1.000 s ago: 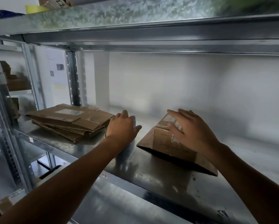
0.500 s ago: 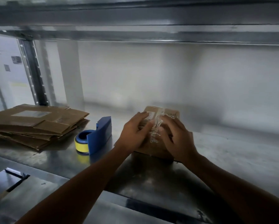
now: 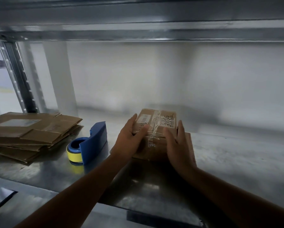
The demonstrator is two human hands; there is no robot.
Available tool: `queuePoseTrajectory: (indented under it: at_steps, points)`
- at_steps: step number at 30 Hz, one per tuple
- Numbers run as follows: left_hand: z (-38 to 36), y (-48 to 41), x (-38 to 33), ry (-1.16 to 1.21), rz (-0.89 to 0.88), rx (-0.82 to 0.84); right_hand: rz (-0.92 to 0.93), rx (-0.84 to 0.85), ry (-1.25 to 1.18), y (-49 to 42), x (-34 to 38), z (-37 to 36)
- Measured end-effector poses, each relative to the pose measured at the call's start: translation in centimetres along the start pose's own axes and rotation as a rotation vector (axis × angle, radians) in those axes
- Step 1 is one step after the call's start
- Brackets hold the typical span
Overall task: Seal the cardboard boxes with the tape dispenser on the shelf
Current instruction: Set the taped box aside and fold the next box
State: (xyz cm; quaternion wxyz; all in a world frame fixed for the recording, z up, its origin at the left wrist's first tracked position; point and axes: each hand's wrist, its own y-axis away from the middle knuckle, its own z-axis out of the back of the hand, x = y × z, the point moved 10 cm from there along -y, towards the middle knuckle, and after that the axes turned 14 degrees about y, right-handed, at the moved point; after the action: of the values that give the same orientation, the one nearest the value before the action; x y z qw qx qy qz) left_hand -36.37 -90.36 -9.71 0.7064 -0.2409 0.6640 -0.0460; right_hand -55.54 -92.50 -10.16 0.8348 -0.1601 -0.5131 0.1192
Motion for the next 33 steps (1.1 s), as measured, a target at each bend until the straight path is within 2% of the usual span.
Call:
queuePoseTrajectory:
  at_steps: [2, 3, 5, 6, 8, 11, 14, 22, 29, 33]
  points:
    - [0.1, 0.1, 0.5, -0.074, 0.087, 0.006, -0.046, 0.035, -0.015, -0.1, -0.7, -0.1]
    - [0.2, 0.2, 0.2, -0.215, 0.081, 0.001, -0.043, 0.042, -0.007, -0.1, -0.8, 0.0]
    - [-0.1, 0.6, -2.2, -0.608, -0.109, 0.006, 0.005, 0.056, -0.045, -0.1, -0.6, 0.4]
    - [-0.8, 0.8, -3.8, -0.722, -0.236, 0.022, 0.034, 0.055, -0.060, -0.2, -0.5, 0.8]
    - [-2.4, 0.9, -5.6, -0.813, -0.335, 0.079, 0.058, 0.055, -0.078, -0.6, -0.3, 1.7]
    - [-5.0, 0.0, -5.8, -0.889, -0.247, 0.183, 0.096, 0.036, -0.031, -1.3, 0.4, 3.7]
    - [-5.7, -0.7, -4.8, -0.903, -0.105, 0.202, 0.127, 0.000, 0.125, -1.6, 0.4, 5.5]
    - [-6.3, -1.6, -3.8, -0.884, 0.060, 0.185, 0.252, 0.070, 0.503, 0.0, 0.8, 5.8]
    - [-7.0, -1.0, -4.2, -0.940, 0.020, 0.175, 0.213, 0.027, 0.561, 0.2, -0.9, 7.8]
    - [-5.6, -1.1, -4.7, -0.727, 0.102, 0.128, 0.219, 0.021, 0.557, 0.5, -0.9, 8.9]
